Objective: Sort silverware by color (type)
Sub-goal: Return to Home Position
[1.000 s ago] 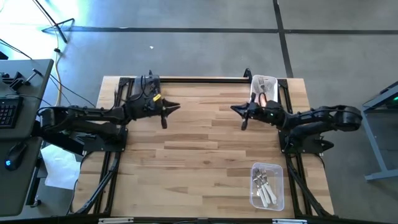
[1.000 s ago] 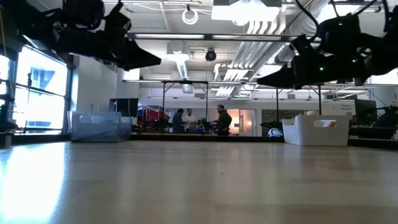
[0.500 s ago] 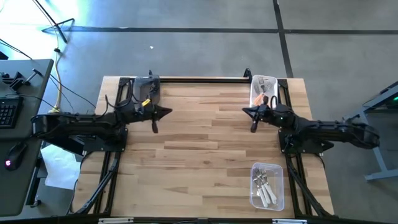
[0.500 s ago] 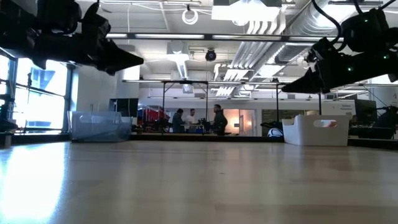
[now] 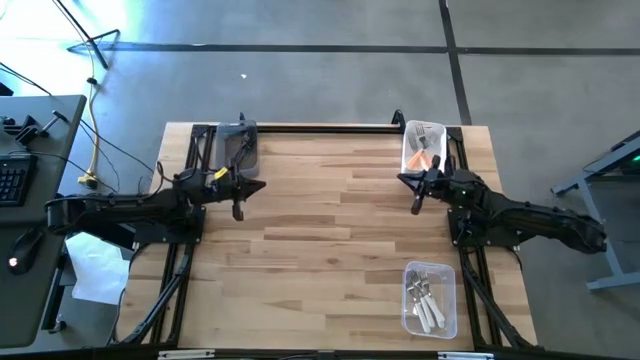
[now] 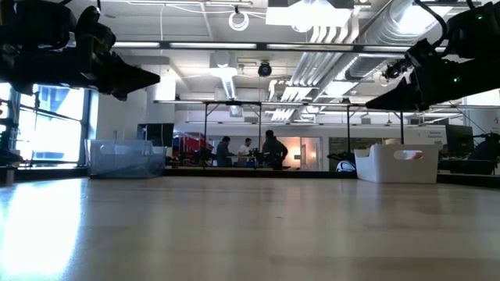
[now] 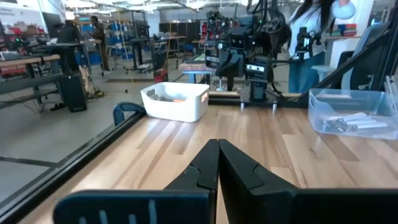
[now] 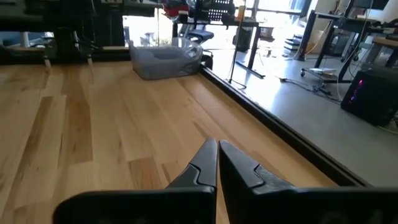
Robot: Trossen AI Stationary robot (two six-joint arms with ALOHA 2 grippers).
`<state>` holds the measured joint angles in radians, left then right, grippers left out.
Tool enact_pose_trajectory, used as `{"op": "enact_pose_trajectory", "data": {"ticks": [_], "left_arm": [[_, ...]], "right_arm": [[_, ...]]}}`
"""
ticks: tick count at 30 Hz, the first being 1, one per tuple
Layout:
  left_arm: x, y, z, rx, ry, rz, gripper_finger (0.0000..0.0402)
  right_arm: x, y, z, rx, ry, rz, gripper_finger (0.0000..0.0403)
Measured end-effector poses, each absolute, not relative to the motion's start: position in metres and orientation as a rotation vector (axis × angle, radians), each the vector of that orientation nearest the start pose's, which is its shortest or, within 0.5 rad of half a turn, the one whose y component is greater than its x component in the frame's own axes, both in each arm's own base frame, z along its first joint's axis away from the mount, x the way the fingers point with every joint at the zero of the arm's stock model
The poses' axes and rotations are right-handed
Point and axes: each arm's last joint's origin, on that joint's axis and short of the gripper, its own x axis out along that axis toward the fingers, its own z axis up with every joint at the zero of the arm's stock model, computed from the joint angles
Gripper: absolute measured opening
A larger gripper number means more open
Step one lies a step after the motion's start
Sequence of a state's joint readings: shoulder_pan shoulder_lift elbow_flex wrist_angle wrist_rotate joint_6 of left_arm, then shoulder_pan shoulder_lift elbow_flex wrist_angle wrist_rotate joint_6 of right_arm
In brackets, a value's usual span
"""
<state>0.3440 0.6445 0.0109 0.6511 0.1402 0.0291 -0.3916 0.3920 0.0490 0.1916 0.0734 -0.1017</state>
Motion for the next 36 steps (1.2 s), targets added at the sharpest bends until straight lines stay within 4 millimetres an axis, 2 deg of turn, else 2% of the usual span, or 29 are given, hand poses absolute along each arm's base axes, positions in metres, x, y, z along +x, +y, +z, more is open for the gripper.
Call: {"op": "enact_pose_trajectory", "data": {"ticks": [20, 36], "left_arm": [[0.109, 0.037, 0.175, 0.077, -0.051, 0.273, 0.0000], [0.091, 0.032, 0.181, 0.081, -0.140, 0.317, 0.0000]], "right_arm": [[0.086, -0.040, 0.172, -0.077, 0.054, -0.519, 0.0000], [0.089, -0.040, 0.169, -0.052, -0.019, -0.496, 0.0000]]}}
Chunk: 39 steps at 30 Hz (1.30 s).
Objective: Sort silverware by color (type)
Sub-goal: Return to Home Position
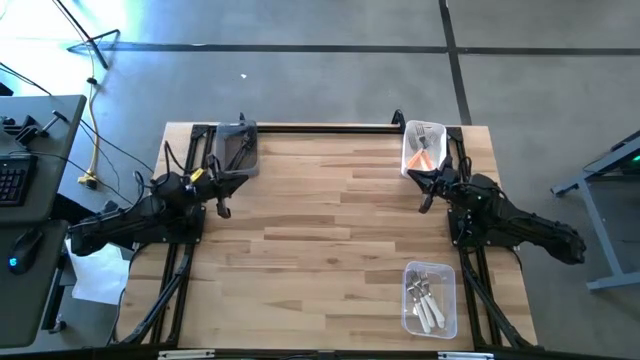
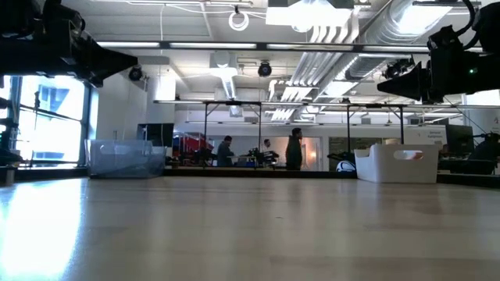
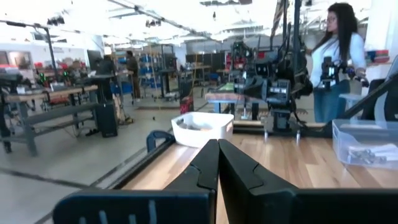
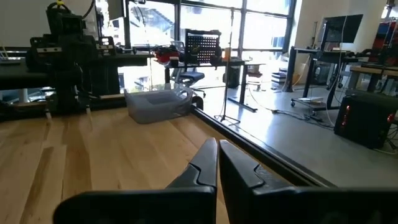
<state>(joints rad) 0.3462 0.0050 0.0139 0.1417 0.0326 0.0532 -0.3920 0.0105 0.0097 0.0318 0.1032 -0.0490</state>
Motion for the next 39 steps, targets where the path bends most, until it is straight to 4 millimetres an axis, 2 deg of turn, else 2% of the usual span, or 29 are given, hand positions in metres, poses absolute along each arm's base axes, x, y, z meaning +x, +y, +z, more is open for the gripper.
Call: {"op": "enact_pose_trajectory", "data": {"ticks": [13, 19, 23, 27, 39], "left_arm": [[0.090, 0.033, 0.180, 0.072, -0.126, 0.369, 0.0000], [0.091, 0.033, 0.178, 0.007, -0.120, 0.365, 0.0000], [0.091, 0.033, 0.174, 0.005, -0.076, 0.365, 0.0000], [0.091, 0.033, 0.168, 0.019, -0.011, 0.365, 0.0000], [0.092, 0.033, 0.167, -0.014, -0.008, 0.359, 0.0000]], "right_arm": [[0.089, -0.040, 0.170, -0.057, -0.025, -0.498, 0.0000], [0.089, -0.040, 0.170, -0.063, -0.023, -0.498, 0.0000], [0.089, -0.040, 0.169, -0.028, -0.032, -0.496, 0.0000], [0.089, -0.040, 0.169, -0.066, -0.022, -0.496, 0.0000], [0.089, -0.040, 0.169, -0.055, -0.025, -0.494, 0.0000]]}}
